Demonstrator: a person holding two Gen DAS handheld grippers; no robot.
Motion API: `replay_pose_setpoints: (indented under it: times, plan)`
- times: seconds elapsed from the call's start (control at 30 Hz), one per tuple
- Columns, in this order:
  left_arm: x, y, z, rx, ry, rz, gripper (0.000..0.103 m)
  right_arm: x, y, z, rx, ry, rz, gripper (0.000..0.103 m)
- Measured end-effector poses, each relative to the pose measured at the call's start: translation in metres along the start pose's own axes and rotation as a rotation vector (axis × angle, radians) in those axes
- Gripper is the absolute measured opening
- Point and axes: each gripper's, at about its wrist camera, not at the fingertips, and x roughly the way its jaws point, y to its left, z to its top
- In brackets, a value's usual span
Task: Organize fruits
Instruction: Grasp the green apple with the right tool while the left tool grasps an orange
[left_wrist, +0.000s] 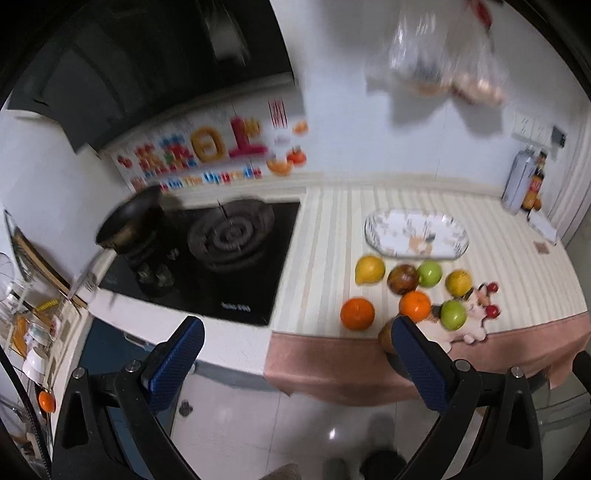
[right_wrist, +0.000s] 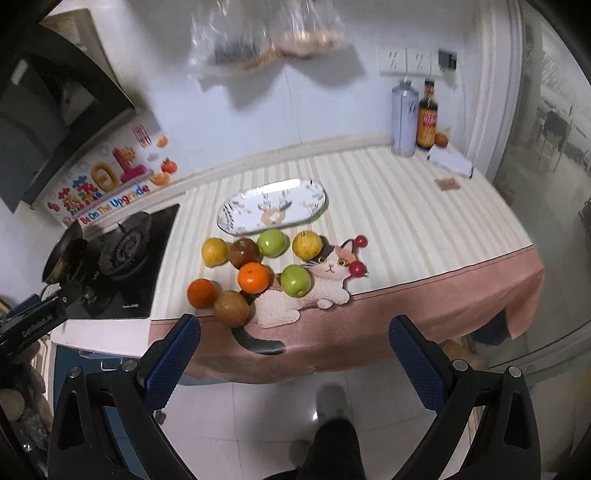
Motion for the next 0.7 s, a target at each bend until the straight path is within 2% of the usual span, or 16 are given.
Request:
replay_pose_setpoints:
  times: [0.17,0.37,0.43,0.6,0.7]
  plan:
    - [0.076,-0.014,0.006,-0.012,0.166,-0.008,0.103,0.078,-0.013,0.025,0.001,0.103,0.028,0.103]
    - [0.17,-0.043,0.014,-0.032,0.376,-0.062,0.101,0.172,-0.027,0.054,0.01,0.239,0.061,0.1]
    - [0.199,-0.053,0.016,-0.04,0.441,-0.082,0.101,0.205,-0.03,0.063,0.005,0.275,0.057,0.097]
    - [0.254,-0.069,0.013,-0.045,0.574,-0.12,0.101,0.281,-0.034,0.07,0.006,0.409,0.053,0.085]
    - [0.277,-0.074,0.009,-0.05,0.635,-0.135,0.101,0.308,-0.033,0.067,0.016,0.469,0.071,0.084]
